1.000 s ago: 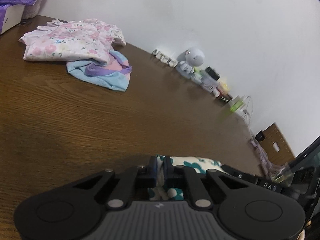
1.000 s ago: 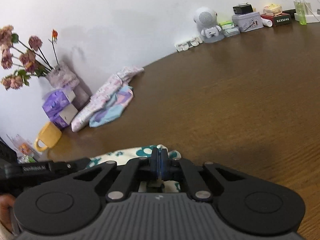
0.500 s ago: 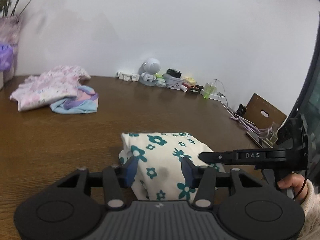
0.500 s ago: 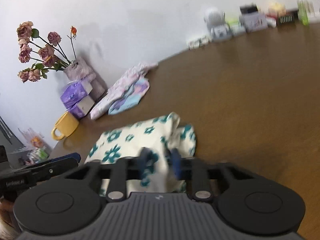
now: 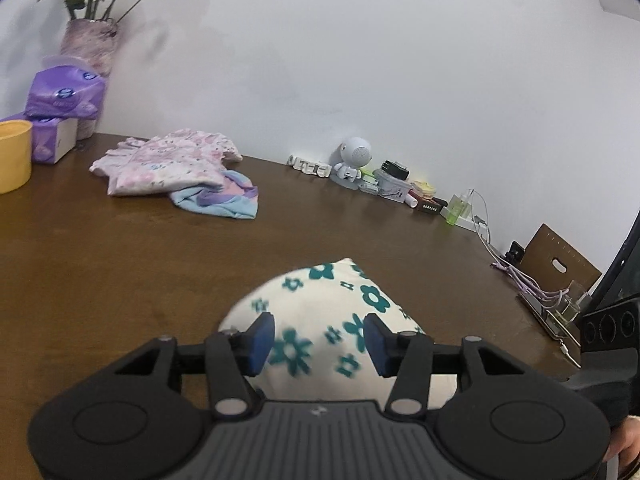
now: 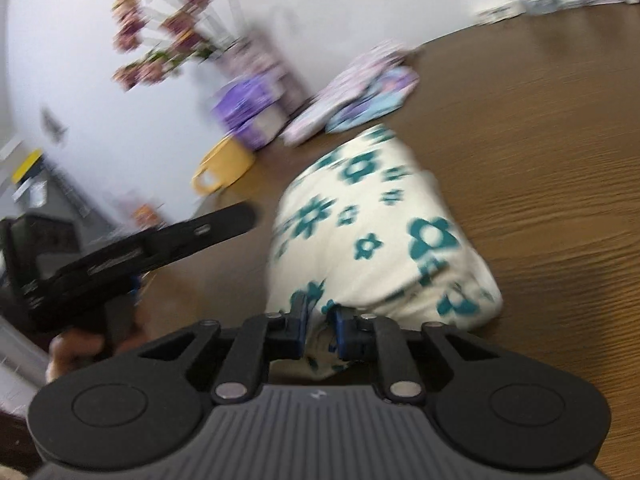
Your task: Fold clothes
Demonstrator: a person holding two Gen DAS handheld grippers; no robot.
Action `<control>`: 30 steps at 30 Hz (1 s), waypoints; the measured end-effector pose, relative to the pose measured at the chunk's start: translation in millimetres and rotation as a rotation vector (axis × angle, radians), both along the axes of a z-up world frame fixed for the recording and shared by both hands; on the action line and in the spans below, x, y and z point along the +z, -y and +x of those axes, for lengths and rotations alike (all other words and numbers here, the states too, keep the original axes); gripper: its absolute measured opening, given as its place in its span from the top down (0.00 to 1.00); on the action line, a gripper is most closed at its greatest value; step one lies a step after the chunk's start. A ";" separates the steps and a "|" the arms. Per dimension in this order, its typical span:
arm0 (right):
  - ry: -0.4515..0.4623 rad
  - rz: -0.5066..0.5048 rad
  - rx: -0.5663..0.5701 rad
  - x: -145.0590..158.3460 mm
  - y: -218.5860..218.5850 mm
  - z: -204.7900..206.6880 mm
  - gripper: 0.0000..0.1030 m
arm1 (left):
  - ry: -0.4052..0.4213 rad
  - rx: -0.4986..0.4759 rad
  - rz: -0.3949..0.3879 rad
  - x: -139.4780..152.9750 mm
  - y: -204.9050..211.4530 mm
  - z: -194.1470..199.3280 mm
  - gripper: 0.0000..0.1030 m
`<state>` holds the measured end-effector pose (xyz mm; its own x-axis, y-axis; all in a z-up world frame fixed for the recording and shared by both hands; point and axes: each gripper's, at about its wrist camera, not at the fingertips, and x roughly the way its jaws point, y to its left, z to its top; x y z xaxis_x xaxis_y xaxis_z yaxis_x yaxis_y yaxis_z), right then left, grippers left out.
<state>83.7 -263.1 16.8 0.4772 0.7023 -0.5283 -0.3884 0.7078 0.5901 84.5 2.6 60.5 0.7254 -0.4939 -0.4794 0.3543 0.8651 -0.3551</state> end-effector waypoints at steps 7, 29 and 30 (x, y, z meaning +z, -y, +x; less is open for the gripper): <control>0.140 -0.070 0.006 17.5 19.3 -42.2 0.76 | 0.117 -0.074 0.118 3.8 2.6 -48.9 0.39; 0.384 -0.316 -0.016 -1.2 10.4 -39.4 0.92 | 0.129 -0.003 0.519 -34.7 64.9 -75.5 0.82; 0.382 -0.319 -0.020 -1.3 9.0 -41.7 0.94 | 0.131 0.002 0.528 -34.9 63.4 -76.6 0.83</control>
<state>41.9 -272.1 15.5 0.6906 0.5226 -0.5000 -0.5190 0.8396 0.1607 7.9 -60.7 25.5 0.7966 -0.2092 -0.5672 0.3647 0.9146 0.1747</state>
